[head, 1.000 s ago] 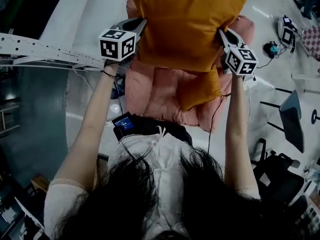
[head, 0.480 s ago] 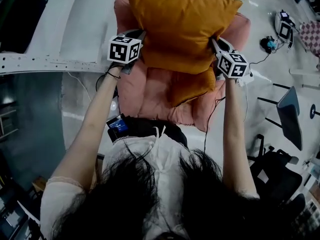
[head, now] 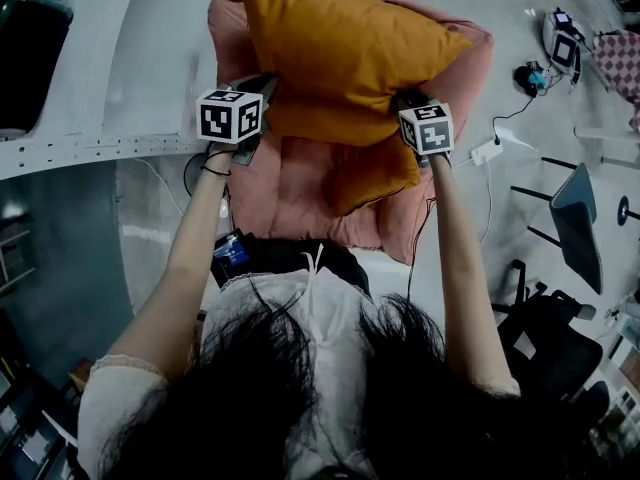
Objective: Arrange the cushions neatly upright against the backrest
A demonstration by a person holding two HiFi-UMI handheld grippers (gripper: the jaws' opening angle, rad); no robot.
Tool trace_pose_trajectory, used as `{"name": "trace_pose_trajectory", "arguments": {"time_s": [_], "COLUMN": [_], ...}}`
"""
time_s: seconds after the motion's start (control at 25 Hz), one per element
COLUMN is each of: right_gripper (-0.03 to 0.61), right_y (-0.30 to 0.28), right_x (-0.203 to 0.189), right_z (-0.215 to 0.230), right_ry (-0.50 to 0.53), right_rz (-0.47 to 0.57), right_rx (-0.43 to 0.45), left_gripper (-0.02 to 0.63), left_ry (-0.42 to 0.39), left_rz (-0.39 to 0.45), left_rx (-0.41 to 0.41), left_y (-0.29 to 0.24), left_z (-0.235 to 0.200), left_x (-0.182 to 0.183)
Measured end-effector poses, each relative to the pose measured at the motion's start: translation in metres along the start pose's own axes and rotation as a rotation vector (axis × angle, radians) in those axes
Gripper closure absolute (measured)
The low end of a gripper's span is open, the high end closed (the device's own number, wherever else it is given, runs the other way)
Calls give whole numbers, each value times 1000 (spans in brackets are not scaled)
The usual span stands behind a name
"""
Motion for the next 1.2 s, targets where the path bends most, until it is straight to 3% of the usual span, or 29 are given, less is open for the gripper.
{"name": "trace_pose_trajectory", "arguments": {"time_s": [0.16, 0.24, 0.36, 0.56, 0.76, 0.88, 0.96, 1.08, 1.2], "right_gripper": [540, 540, 540, 540, 537, 528, 472, 402, 386], "right_y": [-11, -18, -32, -44, -23, -4, 11, 34, 50], "right_x": [-24, -16, -12, -18, -22, -25, -28, -36, -49], "right_z": [8, 14, 19, 28, 28, 27, 26, 25, 16], "right_ry": [-103, -99, -91, -148, -179, -234, -263, -287, -353], "right_rz": [-65, -100, -156, -135, -32, 23, 17, 6, -4], "right_rx": [-27, -5, -16, -76, -91, -87, -111, -125, -97], "left_gripper": [589, 589, 589, 588, 586, 577, 565, 499, 495], "left_ry": [-118, -79, 31, 15, -2, -52, -95, -82, -64], "left_rz": [-31, -7, -4, -31, 62, 108, 112, 145, 175], "left_rx": [44, 48, -21, -81, -165, -161, -139, -155, -193], "left_y": [-38, -51, -66, -75, -57, -36, -23, 0, 25], "left_z": [15, 5, -10, -13, -11, -9, -6, -3, -3], "left_x": [1, 4, 4, 8, 2, -3, -6, -10, -17]}}
Point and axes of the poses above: the fingertips, and each gripper's own axes: y backward along the fingers, z to its right, x out of its top, the point moved 10 cm from there along y, backward along the fingers, and after that the axes turned 12 degrees about y, right-handed, at the moved point
